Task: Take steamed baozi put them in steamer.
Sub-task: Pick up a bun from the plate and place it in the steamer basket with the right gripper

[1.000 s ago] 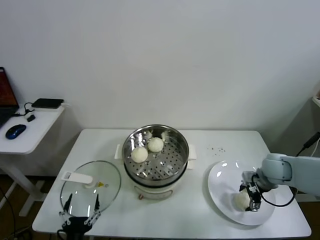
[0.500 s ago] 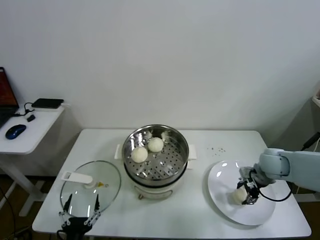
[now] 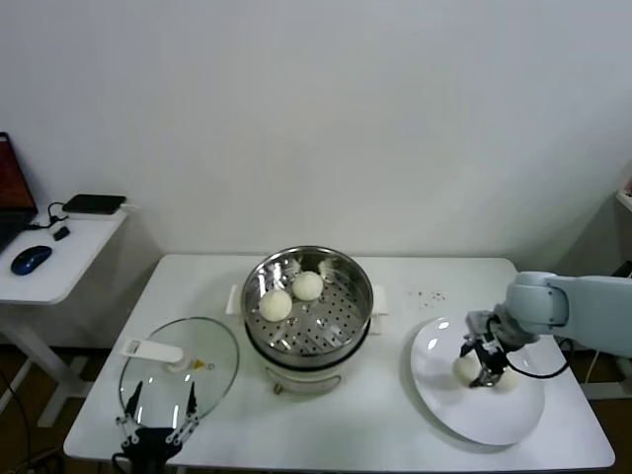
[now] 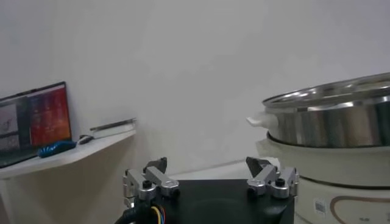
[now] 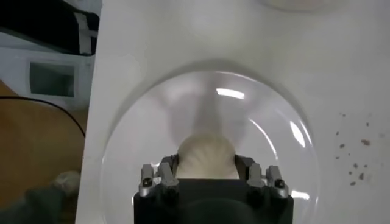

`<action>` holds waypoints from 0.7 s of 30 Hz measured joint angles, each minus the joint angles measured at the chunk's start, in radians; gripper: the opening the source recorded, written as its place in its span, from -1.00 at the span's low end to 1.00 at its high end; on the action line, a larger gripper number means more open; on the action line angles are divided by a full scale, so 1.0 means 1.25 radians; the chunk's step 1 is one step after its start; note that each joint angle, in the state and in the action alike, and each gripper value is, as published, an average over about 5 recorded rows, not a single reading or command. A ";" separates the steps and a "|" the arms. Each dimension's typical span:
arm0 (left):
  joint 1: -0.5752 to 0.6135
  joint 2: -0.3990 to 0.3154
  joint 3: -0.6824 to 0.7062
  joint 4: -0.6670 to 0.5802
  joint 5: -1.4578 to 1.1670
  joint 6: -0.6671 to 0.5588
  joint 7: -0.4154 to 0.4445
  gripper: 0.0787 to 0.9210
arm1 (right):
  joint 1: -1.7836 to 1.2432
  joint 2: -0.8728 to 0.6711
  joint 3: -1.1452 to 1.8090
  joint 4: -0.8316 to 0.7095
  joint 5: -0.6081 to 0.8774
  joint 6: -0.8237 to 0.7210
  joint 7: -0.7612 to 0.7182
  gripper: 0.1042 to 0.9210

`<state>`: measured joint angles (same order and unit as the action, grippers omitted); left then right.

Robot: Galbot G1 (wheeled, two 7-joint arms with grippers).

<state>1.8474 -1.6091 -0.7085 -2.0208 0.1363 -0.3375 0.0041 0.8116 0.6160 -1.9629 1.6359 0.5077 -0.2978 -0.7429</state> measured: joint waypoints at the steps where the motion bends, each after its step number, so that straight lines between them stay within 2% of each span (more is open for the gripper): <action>1: -0.001 0.000 0.000 -0.001 0.000 0.001 0.000 0.77 | 0.017 0.007 -0.006 0.003 0.004 0.005 -0.005 0.30; 12: -0.007 0.000 -0.004 -0.001 -0.004 0.003 -0.001 0.77 | 0.208 0.118 -0.010 0.026 0.045 0.086 -0.069 0.31; 21: -0.009 0.000 -0.004 0.004 -0.007 -0.001 -0.004 0.77 | 0.280 0.211 0.067 0.079 0.029 0.166 -0.091 0.30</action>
<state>1.8364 -1.6091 -0.7136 -2.0156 0.1275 -0.3392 -0.0004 1.1622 0.8792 -1.8797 1.7351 0.5443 -0.0908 -0.8567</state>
